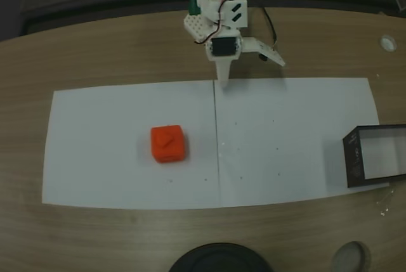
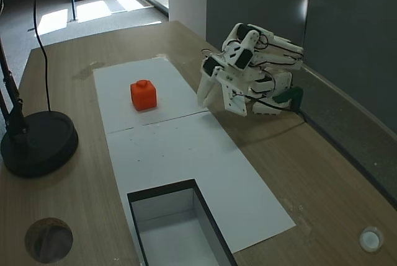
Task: Grab a orange square and put it in the box.
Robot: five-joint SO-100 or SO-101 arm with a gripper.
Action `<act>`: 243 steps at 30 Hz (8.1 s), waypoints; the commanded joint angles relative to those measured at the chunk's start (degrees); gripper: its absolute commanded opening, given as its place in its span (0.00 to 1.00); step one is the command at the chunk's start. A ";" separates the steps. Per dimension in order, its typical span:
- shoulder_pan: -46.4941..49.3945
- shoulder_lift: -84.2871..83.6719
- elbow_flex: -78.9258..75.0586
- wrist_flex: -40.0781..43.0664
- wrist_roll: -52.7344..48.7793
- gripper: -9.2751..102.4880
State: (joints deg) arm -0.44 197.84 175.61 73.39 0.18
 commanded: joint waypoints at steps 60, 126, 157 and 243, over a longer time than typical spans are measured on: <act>16.96 -73.30 -54.05 -16.52 -0.35 0.38; -40.61 -129.55 -150.12 -0.26 -6.94 0.17; -38.06 -139.66 -149.94 -4.39 -1.14 0.37; 5.27 1.41 0.70 -14.94 3.52 0.08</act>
State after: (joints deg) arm 5.45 197.93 178.15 56.34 0.88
